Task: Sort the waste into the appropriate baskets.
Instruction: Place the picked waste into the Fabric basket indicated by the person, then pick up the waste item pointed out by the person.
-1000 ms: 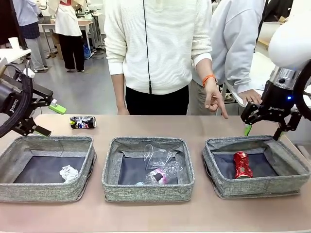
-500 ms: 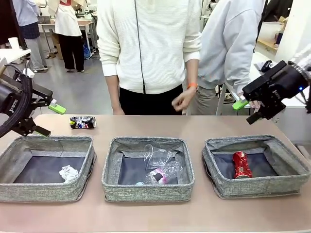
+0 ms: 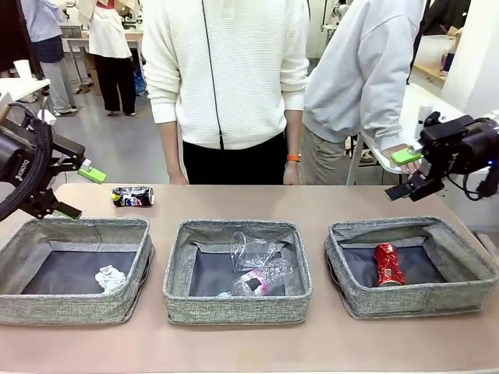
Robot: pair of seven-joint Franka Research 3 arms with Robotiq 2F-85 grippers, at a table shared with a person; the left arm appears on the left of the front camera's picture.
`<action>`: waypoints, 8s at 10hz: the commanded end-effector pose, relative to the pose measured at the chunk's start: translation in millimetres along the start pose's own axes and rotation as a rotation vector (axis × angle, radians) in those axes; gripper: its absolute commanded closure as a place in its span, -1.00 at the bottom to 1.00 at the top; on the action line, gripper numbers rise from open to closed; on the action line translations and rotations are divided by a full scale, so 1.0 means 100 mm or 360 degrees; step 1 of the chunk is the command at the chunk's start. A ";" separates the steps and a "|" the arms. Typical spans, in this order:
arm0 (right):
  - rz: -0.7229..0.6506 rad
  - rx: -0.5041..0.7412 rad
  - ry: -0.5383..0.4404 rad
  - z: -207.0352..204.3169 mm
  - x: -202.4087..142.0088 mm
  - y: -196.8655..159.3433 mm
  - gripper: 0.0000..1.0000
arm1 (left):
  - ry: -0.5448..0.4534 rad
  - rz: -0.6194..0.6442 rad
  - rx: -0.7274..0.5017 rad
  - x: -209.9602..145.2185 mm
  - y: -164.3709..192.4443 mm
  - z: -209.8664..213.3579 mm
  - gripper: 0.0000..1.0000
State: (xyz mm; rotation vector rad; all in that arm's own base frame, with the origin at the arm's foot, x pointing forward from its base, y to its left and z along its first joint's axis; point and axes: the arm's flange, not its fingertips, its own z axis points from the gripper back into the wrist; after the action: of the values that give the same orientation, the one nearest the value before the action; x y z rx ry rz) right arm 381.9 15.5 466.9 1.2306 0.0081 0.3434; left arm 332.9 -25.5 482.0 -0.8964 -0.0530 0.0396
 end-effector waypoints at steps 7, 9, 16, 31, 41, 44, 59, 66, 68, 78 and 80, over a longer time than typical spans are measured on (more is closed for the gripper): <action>0.0017 -0.0198 -0.0027 -0.03 0.03 0.09 -1.00 | 0.0013 -0.0036 0.0002 -0.01 0.02 0.03 -1.00; 0.0017 -0.0198 -0.0027 -0.03 0.03 0.09 -1.00 | 0.0013 -0.0036 0.0002 -0.01 0.02 0.03 -1.00; 0.0017 -0.0198 -0.0027 -0.03 0.03 0.09 -1.00 | 0.0013 -0.0036 0.0002 -0.01 0.02 0.03 -1.00; 0.0017 -0.0198 -0.0027 -0.03 0.03 0.09 -1.00 | -0.0264 -0.1526 0.1075 1.54 -0.27 -0.07 -1.00; 0.0017 -0.0198 -0.0027 -0.03 0.03 0.09 -1.00 | 0.0695 -0.2163 0.1189 2.72 0.13 -0.49 -1.00; 0.0017 -0.0198 -0.0027 -0.03 0.03 0.09 -1.00 | 0.0896 -0.2308 0.1002 3.08 0.51 -0.73 -1.00; 0.0017 -0.0198 -0.0027 -0.03 0.03 0.09 -1.00 | 0.1101 -0.2171 0.0776 3.60 1.02 -1.44 1.00; 0.0017 -0.0198 -0.0027 -0.03 0.03 0.09 -1.00 | 0.1100 -0.2144 0.0800 3.57 1.02 -1.41 1.00; 0.0017 -0.0198 -0.0027 -0.03 0.03 0.09 -1.00 | 0.1076 -0.1875 0.0814 3.52 0.88 -1.26 1.00; 0.0017 -0.0198 -0.0027 -0.03 0.03 0.09 -1.00 | 0.0526 -0.1587 0.1030 0.88 -0.62 0.25 1.00; 0.0017 -0.0198 -0.0027 -0.03 0.03 0.09 -1.00 | 0.0526 -0.1587 0.1030 0.88 -0.62 0.25 1.00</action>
State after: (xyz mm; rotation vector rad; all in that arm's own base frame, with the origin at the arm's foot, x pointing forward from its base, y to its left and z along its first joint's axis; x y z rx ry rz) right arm 383.0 20.1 473.7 1.1229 -0.0370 0.3522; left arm 408.2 -40.0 542.2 -0.1447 -0.1766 -0.9909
